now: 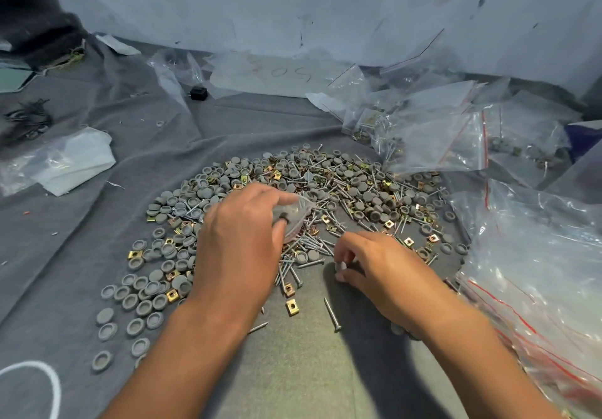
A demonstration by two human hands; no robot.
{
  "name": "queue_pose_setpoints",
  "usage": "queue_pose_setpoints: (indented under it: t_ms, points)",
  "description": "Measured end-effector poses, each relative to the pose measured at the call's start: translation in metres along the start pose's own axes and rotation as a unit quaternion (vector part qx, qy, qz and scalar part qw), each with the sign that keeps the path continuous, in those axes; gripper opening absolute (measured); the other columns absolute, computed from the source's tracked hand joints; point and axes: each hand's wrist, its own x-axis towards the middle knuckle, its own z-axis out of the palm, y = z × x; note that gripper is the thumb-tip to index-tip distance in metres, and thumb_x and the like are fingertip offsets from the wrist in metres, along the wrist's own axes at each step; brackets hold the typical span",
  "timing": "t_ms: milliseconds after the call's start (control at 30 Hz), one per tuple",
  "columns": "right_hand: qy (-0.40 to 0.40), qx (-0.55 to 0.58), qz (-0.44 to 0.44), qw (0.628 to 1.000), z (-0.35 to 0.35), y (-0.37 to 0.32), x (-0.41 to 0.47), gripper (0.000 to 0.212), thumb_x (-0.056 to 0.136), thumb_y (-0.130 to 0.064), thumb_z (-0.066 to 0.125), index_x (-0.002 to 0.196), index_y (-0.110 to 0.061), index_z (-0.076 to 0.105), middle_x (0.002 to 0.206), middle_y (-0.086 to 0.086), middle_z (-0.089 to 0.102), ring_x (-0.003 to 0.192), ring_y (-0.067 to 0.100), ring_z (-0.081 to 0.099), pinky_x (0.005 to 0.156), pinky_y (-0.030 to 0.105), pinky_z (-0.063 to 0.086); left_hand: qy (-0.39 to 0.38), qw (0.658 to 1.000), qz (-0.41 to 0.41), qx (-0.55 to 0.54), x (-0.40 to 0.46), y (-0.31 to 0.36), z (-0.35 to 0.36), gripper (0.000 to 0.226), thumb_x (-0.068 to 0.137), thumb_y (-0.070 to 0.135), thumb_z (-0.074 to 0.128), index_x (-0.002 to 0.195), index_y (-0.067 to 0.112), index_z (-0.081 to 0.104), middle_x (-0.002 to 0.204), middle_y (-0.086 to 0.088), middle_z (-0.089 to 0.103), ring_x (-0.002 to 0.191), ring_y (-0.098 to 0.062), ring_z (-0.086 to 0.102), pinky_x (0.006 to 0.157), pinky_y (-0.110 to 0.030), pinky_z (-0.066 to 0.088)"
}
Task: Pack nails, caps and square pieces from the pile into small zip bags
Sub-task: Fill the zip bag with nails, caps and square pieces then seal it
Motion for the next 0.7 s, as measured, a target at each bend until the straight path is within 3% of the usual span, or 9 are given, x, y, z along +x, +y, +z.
queue_pose_setpoints:
  t_ms: [100, 267, 433, 567, 700]
  points:
    - [0.046, 0.031, -0.058, 0.997, 0.004, -0.009, 0.003, 0.01, 0.1, -0.037, 0.057, 0.109, -0.039, 0.053, 0.107, -0.015, 0.052, 0.094, 0.01, 0.053, 0.078, 0.033, 0.051, 0.01, 1.0, 0.001, 0.004, 0.0, -0.001, -0.001, 0.04, 0.079, 0.007, 0.079, 0.112, 0.027, 0.072, 0.109, 0.012, 0.069, 0.092, -0.003, 0.056, 0.092, -0.035, 0.053]
    - [0.075, -0.019, -0.059, 0.995, 0.016, -0.018, 0.012, 0.02, 0.101, -0.042, 0.05, 0.119, -0.044, 0.058, 0.114, -0.015, 0.05, 0.1, 0.008, 0.05, 0.075, 0.025, 0.045, 0.03, 0.999, 0.013, 0.019, 0.0, -0.003, 0.0, 0.048, 0.076, -0.008, 0.076, 0.11, 0.025, 0.072, 0.107, 0.009, 0.07, 0.1, -0.012, 0.064, 0.094, -0.042, 0.054]
    - [0.075, -0.019, -0.022, 0.997, 0.022, -0.018, 0.014, 0.013, 0.1, -0.043, 0.052, 0.109, -0.036, 0.059, 0.097, -0.016, 0.04, 0.09, 0.009, 0.044, 0.071, 0.026, 0.036, 0.045, 0.997, 0.021, 0.06, 0.001, -0.006, 0.0, 0.05, 0.077, -0.001, 0.079, 0.118, 0.025, 0.07, 0.114, 0.008, 0.07, 0.105, -0.015, 0.061, 0.093, -0.032, 0.039]
    - [0.033, 0.078, -0.016, 0.996, 0.02, -0.012, 0.014, 0.011, 0.096, -0.031, 0.063, 0.096, -0.035, 0.052, 0.093, -0.017, 0.045, 0.086, 0.008, 0.048, 0.074, 0.028, 0.042, 0.034, 0.997, 0.025, 0.072, 0.003, -0.007, 0.0, 0.054, 0.079, 0.002, 0.079, 0.128, 0.019, 0.065, 0.123, 0.006, 0.066, 0.106, -0.017, 0.059, 0.094, -0.029, 0.036]
    - [0.027, 0.103, 0.002, 0.994, 0.017, -0.007, 0.016, 0.015, 0.093, -0.025, 0.069, 0.09, -0.03, 0.055, 0.093, -0.014, 0.056, 0.085, 0.006, 0.053, 0.072, 0.022, 0.044, 0.034, 0.997, 0.028, 0.063, 0.002, -0.005, -0.002, 0.039, 0.087, 0.006, 0.065, 0.125, 0.016, 0.068, 0.122, 0.002, 0.069, 0.106, -0.019, 0.062, 0.094, -0.032, 0.04]
